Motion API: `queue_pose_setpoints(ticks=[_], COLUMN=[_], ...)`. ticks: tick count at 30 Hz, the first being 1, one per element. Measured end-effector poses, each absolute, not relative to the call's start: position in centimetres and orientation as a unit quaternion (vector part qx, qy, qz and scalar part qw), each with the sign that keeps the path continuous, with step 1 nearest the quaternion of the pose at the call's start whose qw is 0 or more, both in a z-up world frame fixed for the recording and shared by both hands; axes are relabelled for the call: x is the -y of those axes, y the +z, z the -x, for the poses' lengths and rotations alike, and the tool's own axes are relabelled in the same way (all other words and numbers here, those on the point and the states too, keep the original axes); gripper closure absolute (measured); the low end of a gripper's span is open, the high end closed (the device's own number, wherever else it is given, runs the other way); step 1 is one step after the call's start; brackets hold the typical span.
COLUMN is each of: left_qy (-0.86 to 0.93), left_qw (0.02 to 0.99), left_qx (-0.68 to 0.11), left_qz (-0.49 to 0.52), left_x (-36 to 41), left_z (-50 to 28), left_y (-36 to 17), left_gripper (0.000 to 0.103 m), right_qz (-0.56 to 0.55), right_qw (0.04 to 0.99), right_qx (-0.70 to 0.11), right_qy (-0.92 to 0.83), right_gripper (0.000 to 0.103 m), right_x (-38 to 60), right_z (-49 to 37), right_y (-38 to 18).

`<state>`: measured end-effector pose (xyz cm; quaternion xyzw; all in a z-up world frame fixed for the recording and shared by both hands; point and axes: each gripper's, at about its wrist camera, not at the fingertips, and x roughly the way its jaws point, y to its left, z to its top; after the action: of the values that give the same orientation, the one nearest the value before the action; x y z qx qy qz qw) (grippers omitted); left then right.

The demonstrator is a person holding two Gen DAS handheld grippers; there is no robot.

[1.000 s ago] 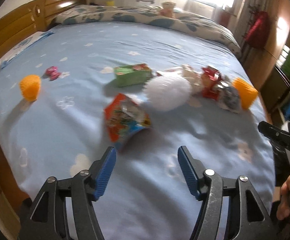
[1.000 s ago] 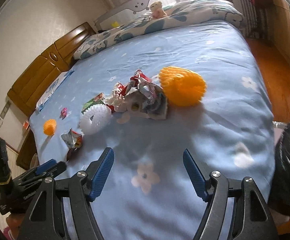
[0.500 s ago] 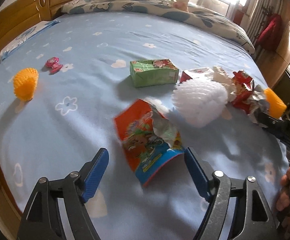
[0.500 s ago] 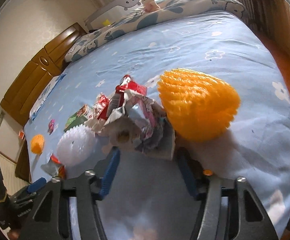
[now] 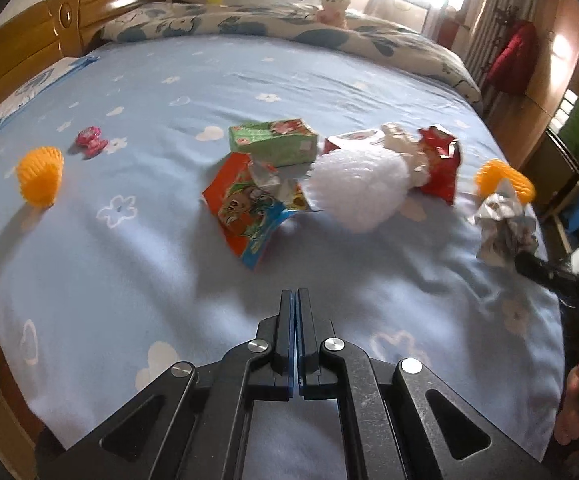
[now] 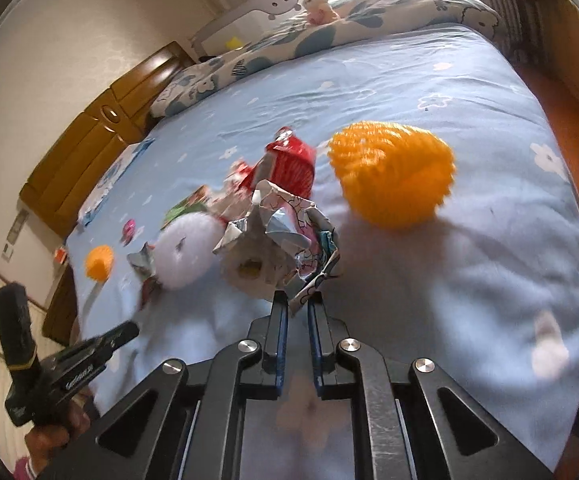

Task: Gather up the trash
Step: 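Grasp the silver foil wrapper with the right tool while the left tool grasps the orange Ovaltine packet, then carry the foil wrapper and Ovaltine packet over the bin with both tools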

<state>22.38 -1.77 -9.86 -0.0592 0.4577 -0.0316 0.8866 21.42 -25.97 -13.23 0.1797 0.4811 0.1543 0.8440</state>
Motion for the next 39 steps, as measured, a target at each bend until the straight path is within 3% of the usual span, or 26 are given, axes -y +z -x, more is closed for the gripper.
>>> queue_pose_setpoints(ticks=[3,4,6,8,9,15,16,17,19,23,32,39], left_qy=[-0.031,-0.025,-0.014,0.007,0.016,0.029,0.031,0.031,0.016,0.014,-0.017,-0.088], left_qw=[0.890,0.890,0.890,0.895,0.896,0.891,0.889,0.887,0.881,0.885,0.896,0.894], left_qx=[-0.451,-0.452,-0.451,-0.444,-0.440,-0.452,-0.456,-0.460,-0.472,-0.463,-0.440,-0.439], left_qz=[0.058,0.056,0.059,0.051,0.046,0.010,0.009,0.014,0.040,0.056,0.055,0.033], left_x=[1.6,1.6,1.3,1.2,1.5,2.1,2.0,1.6,0.8,0.1,0.8,5.6], left_z=[-22.1,-22.0,-22.4,-23.1,-23.4,-27.4,-28.1,-28.8,-29.6,-29.8,-23.5,-19.2], left_y=[-9.2,-9.1,-9.1,-9.1,-9.1,-11.4,-11.9,-12.5,-13.4,-13.4,-9.7,-7.3], left_gripper=[0.103,0.098,0.075,0.034,0.031,0.032,0.036,0.056,0.076,0.087,0.088,0.088], right_qz=[-0.178,-0.178,-0.181,-0.184,-0.185,-0.191,-0.192,-0.192,-0.192,-0.193,-0.199,-0.205], right_qw=[0.846,0.846,0.846,0.847,0.847,0.846,0.845,0.844,0.843,0.843,0.847,0.854], right_qx=[-0.478,-0.477,-0.475,-0.474,-0.473,-0.478,-0.479,-0.481,-0.483,-0.483,-0.471,-0.461], right_qy=[0.158,0.158,0.158,0.155,0.154,0.142,0.141,0.139,0.138,0.138,0.142,0.129], right_gripper=[0.093,0.093,0.093,0.093,0.093,0.093,0.093,0.093,0.093,0.093,0.093,0.093], right_x=[26.5,26.6,27.1,27.6,27.8,28.1,28.1,28.1,28.1,28.1,29.4,31.6], right_z=[-19.7,-19.3,-18.4,-17.6,-17.3,-16.8,-16.8,-16.9,-16.9,-16.9,-15.5,-13.6], right_y=[-12.4,-12.1,-11.7,-11.3,-11.2,-11.2,-11.3,-11.5,-11.6,-11.6,-11.0,-10.1])
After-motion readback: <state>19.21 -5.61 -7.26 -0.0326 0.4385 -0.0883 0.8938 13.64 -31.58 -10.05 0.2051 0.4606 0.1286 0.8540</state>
